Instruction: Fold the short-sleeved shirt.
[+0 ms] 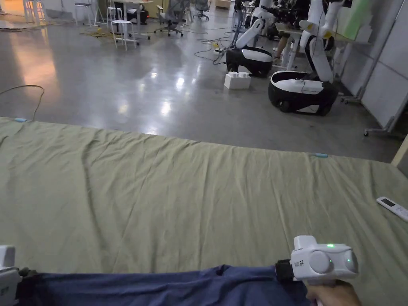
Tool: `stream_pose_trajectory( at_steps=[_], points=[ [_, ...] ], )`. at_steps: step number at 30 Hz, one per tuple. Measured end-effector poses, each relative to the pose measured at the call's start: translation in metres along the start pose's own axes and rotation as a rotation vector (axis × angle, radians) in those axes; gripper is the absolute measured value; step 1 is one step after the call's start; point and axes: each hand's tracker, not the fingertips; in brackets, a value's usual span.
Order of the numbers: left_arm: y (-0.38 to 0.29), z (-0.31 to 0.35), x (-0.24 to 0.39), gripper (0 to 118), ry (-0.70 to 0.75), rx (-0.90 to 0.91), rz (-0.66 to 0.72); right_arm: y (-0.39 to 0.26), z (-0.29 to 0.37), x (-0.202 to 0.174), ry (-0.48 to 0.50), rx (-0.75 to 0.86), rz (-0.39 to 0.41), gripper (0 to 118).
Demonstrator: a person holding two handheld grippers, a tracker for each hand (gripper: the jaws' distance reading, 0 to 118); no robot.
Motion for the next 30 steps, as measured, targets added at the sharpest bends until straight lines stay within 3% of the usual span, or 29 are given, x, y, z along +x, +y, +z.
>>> stream_pose_trajectory(
  at_steps=[3,5,7,8,10,13,16,21,30],
  points=[
    [0.002,0.001,0.001,6,0.002,0.001,-0.009,-0.003,-0.011,0.003,0.036,-0.013,-0.028,59],
    [0.001,0.002,0.000,6,0.005,0.002,-0.008,0.000,-0.008,0.001,0.019,-0.004,-0.003,48],
    [0.002,0.000,0.000,6,0.007,0.005,-0.006,0.001,-0.004,-0.004,0.016,0.026,0.056,10],
    [0.002,0.001,0.000,6,0.009,0.008,-0.006,0.001,-0.004,-0.006,0.010,0.024,0.069,6],
    [0.002,0.004,0.001,6,0.014,0.011,-0.002,-0.002,0.001,-0.008,0.006,0.027,0.069,5],
    [0.005,0.009,0.002,6,0.008,0.026,0.013,-0.005,0.023,-0.009,-0.017,0.145,0.038,4],
    [0.010,0.021,0.004,5,0.000,0.056,0.011,-0.006,0.055,-0.011,-0.030,0.241,0.056,4],
    [0.025,0.053,0.006,5,-0.020,0.128,0.026,-0.004,0.126,-0.009,-0.002,0.383,-0.005,4],
    [0.086,0.140,0.011,5,-0.048,0.305,0.003,0.003,0.260,0.006,-0.080,0.611,0.000,4]
  ],
)
